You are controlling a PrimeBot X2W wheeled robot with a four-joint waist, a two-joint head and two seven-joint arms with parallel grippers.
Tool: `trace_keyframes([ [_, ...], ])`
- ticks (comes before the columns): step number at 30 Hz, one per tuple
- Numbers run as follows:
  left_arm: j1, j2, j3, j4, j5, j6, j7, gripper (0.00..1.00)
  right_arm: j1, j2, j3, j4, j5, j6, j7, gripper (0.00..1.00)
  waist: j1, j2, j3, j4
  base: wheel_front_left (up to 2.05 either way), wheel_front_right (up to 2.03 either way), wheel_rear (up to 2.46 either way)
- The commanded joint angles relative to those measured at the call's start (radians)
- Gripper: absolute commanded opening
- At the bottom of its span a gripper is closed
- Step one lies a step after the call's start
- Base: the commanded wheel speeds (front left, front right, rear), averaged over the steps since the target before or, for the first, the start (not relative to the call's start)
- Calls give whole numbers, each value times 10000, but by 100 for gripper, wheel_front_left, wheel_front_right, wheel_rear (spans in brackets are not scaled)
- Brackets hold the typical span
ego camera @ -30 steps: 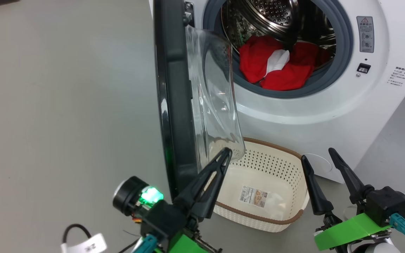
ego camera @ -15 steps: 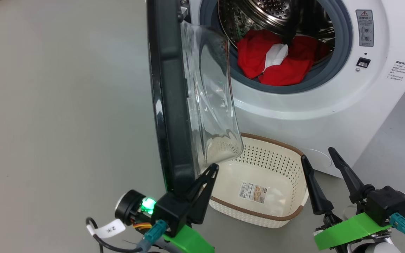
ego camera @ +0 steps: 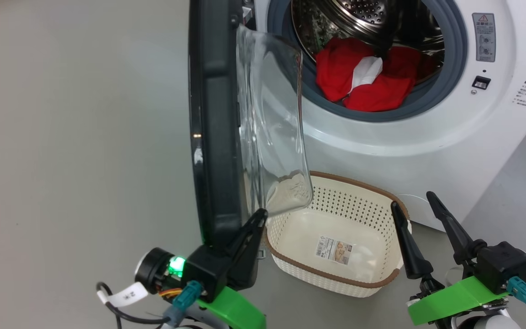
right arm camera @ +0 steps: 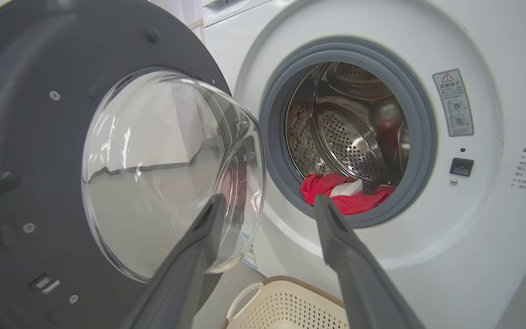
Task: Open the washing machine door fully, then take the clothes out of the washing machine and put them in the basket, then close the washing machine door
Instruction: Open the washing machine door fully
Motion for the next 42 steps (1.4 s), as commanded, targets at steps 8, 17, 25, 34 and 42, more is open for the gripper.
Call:
trace_keyframes([
  [8, 149, 554, 983, -390, -173, 557, 81, 0, -336, -3, 340, -258, 102, 63, -93, 100, 0, -1, -54, 275, 0, 0, 0],
  [17, 502, 1018, 1681, -342, -336, 964, -236, 0, -390, -3, 461, -291, 66, 63, -66, 100, 0, -1, -94, 433, 0, 0, 0],
  [25, 510, 1360, 2434, 108, -612, 1185, -1006, 0, -337, -3, 505, -552, -22, 63, 115, 100, 0, -1, -11, 495, 0, 0, 0],
  [34, 168, 1360, 2950, 1119, -916, 1218, -1892, 0, -350, -3, 454, -826, -250, 63, 435, 100, 0, -1, 240, 496, 0, 0, 0],
  [42, -319, 1453, 3214, 1972, -1019, 1094, -2139, 0, -380, -3, 414, -1038, -407, 63, 644, 100, 0, -1, 385, 517, 0, 0, 0],
])
